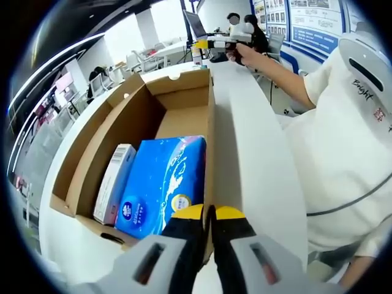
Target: Operate the shoe box by opening the lid, removing the specified soft item, and placing it in the target area until the item is outside and the box remains undamaged.
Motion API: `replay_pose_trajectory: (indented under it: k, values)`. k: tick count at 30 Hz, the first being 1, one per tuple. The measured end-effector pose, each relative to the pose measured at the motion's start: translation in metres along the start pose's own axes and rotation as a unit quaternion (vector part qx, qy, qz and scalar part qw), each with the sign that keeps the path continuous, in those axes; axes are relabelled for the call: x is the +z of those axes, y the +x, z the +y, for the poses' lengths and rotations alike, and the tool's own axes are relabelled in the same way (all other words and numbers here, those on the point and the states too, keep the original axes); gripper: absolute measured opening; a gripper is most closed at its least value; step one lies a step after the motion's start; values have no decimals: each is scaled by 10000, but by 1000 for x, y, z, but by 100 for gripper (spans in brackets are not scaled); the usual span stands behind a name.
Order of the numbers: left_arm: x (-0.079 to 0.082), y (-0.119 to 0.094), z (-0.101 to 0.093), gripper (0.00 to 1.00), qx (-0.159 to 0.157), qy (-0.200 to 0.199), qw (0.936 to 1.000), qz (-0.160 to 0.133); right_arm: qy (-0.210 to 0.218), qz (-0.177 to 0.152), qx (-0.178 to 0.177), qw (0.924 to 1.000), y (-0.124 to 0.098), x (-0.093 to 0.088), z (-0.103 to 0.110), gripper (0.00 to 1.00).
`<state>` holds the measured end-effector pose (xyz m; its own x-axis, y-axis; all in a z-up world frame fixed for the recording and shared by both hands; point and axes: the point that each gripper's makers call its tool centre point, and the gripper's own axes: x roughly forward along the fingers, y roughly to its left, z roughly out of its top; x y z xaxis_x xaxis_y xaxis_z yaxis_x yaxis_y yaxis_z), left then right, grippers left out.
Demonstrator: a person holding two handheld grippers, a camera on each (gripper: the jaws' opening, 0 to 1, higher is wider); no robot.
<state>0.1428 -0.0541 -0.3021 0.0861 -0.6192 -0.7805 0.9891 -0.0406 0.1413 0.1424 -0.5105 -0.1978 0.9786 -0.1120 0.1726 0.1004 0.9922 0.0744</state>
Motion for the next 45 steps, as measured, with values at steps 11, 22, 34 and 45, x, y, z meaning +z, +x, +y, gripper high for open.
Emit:
replay_pose_trajectory:
  k: [11,22,34,45]
  values:
    - [0,0,0,3,10,16,10000,-17,-365,-266,53,9990,-6,35,17,64]
    - [1,0,0,3,-1,0,10000,-13,-419,-372,425,9975,-7,51,42,62]
    - [1,0,-1,3,-35,13,10000,-19,-435,-302,1002,9936,-1,57,71,55]
    - [1,0,-1,3,-62,62,10000,-41,-183,180,1565,9873,1,51,98,47]
